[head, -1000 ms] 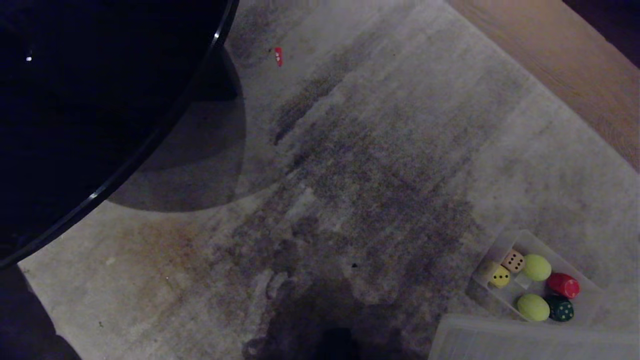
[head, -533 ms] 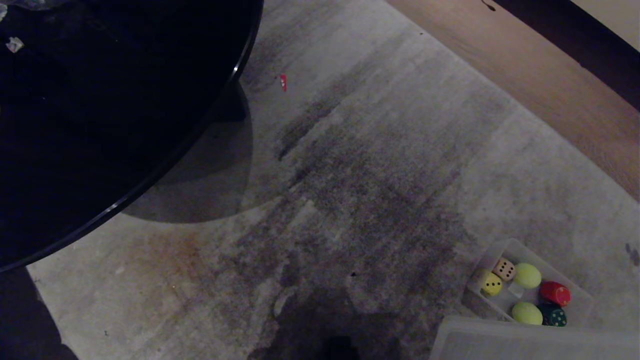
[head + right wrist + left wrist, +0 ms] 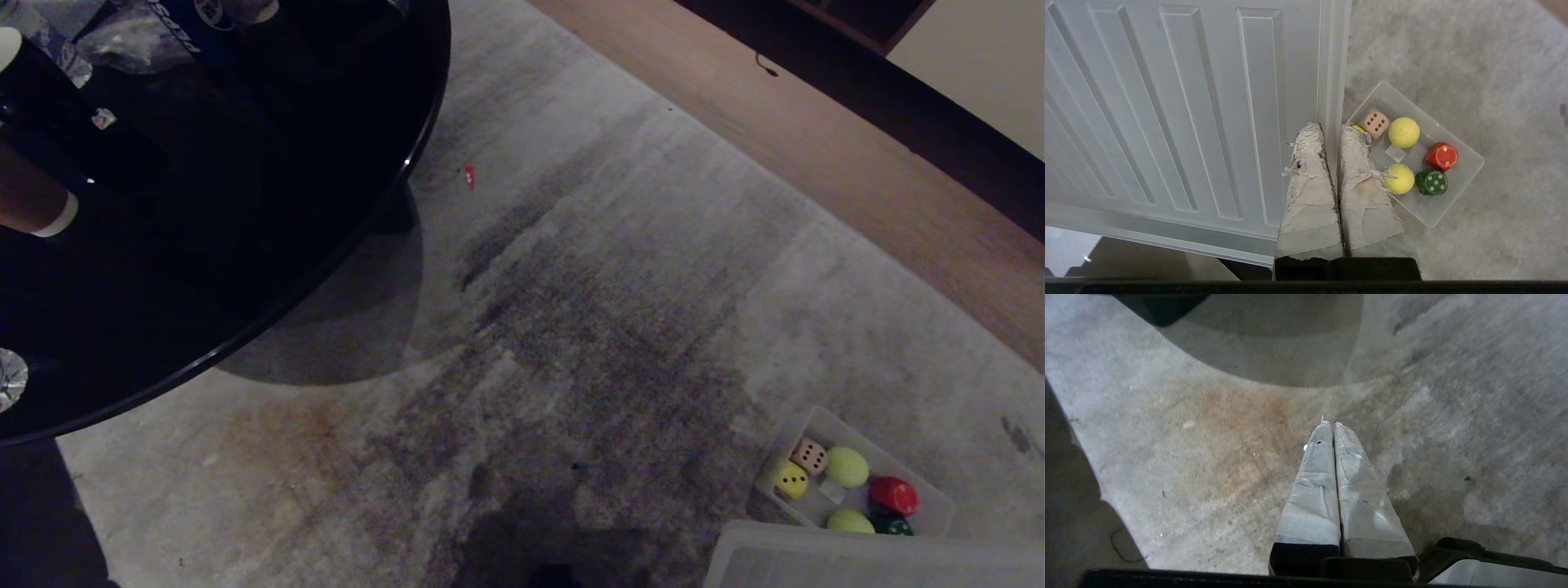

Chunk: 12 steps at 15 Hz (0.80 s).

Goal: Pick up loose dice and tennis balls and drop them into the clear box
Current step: Close the lid

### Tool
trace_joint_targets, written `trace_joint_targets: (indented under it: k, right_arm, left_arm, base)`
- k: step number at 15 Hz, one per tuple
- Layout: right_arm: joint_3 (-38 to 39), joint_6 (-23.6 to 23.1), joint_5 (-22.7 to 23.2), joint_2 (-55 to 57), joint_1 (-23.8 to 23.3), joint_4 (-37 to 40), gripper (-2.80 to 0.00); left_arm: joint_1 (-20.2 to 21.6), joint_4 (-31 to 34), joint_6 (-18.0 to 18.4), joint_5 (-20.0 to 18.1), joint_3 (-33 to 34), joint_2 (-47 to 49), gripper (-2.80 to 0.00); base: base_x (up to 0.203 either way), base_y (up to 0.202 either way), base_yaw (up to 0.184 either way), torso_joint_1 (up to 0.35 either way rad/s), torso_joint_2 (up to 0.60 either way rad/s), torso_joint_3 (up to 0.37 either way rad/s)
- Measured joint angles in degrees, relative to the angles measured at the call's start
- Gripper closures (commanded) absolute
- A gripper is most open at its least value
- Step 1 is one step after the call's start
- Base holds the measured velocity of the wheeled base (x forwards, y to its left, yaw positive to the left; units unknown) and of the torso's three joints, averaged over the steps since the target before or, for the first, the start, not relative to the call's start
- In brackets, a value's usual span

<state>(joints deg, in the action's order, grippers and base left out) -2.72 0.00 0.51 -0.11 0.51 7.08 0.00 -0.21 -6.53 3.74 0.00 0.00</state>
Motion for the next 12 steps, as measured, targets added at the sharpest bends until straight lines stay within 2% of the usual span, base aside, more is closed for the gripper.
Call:
trace_joint_targets:
  k: [12]
  right_arm:
    - [0.05,0.00,0.00,0.01,0.00,0.00,0.00]
  left_arm:
    - [0.00,-0.01,-0.08,0.00,0.00,0.00,0.00]
  base:
    - [0.000,0.000,0.000,0.003,0.00,0.203]
